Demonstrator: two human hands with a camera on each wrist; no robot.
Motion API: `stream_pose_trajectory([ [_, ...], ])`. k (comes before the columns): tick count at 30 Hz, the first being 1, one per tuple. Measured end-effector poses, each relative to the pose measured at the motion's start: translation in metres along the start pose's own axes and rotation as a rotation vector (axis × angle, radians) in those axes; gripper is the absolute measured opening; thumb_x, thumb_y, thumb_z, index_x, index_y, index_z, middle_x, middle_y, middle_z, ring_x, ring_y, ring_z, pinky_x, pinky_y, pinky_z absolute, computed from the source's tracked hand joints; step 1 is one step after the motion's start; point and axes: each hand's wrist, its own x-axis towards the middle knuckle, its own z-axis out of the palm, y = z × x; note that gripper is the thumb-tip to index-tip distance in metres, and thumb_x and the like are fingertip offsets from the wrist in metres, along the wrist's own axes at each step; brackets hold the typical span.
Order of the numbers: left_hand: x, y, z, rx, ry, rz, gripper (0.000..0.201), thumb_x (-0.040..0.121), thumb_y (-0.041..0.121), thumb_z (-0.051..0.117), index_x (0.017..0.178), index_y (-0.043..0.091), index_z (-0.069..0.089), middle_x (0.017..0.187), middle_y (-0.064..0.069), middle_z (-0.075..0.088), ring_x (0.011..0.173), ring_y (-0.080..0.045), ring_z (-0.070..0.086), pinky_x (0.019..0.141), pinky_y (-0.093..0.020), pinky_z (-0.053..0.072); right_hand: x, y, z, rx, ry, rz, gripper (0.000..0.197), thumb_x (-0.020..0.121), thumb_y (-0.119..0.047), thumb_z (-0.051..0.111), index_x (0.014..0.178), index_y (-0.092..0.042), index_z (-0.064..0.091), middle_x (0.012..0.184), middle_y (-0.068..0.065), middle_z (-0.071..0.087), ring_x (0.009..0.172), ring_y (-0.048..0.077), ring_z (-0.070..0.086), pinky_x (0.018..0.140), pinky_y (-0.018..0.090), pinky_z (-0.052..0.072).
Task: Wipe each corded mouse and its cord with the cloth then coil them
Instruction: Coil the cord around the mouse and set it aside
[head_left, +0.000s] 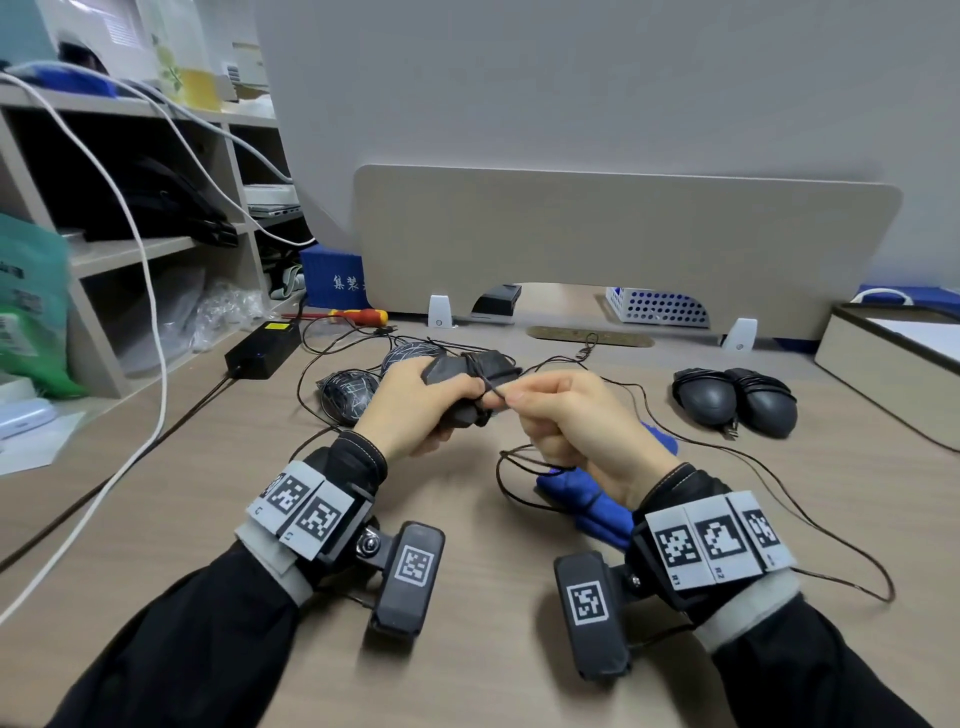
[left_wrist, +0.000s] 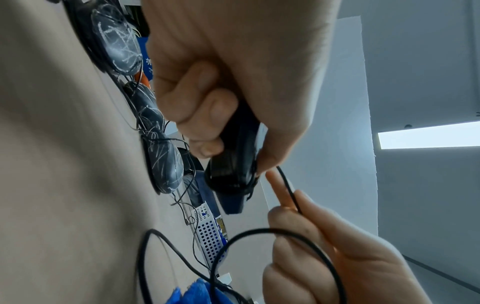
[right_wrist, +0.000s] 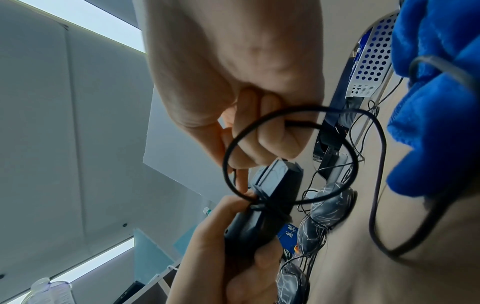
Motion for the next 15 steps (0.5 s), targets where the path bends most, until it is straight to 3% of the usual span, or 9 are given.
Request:
stream_pose_trajectory([
  [3, 0.005, 0.0, -0.012, -0.199, 0.028, -0.096, 0.023, 0.09, 0.026, 0.063, 0.075, 0.012, 0.054, 0.055, -0.013, 0.047, 0.032, -0.014, 0.027, 0.037, -0.012, 0.018, -0.002, 0.001, 0.002, -0.046, -0.121, 0.077, 0.029, 0.105, -0.012, 0.043, 0.095, -0.004, 0.07, 0.052, -0.007, 0.026, 0.04, 0.003, 0.018, 0.036, 0.013, 0.014],
  [7, 0.005, -0.002, -0.019, -0.406, -0.132, -0.188, 0.027, 0.093, 0.035, 0.056, 0.08, 0.012, 0.055, 0.057, -0.008, 0.044, 0.033, -0.009, 0.024, 0.035, -0.012, 0.014, -0.002, 0.004, 0.002, -0.122, -0.189, 0.153, 0.033, 0.107, -0.016, 0.042, 0.089, -0.009, 0.068, 0.053, -0.007, 0.026, 0.041, 0.005, 0.018, 0.037, 0.014, 0.013],
  [12, 0.0, 0.004, -0.018, -0.449, -0.279, -0.145, 0.025, 0.095, 0.034, 0.05, 0.088, 0.01, 0.052, 0.057, -0.006, 0.041, 0.032, -0.007, 0.022, 0.032, -0.012, 0.015, 0.0, 0.009, -0.001, -0.161, -0.161, 0.239, 0.03, 0.107, -0.02, 0.044, 0.092, -0.007, 0.067, 0.053, -0.008, 0.025, 0.04, 0.005, 0.018, 0.038, 0.017, 0.013],
  [15, -0.006, 0.008, -0.014, -0.383, -0.405, -0.076, 0.029, 0.086, 0.033, 0.054, 0.096, 0.006, 0.05, 0.053, -0.004, 0.042, 0.031, -0.007, 0.023, 0.031, -0.012, 0.016, 0.001, 0.01, -0.004, -0.161, -0.07, 0.237, 0.024, 0.103, -0.02, 0.053, 0.09, -0.006, 0.068, 0.051, -0.009, 0.026, 0.042, 0.007, 0.019, 0.039, 0.019, 0.015],
])
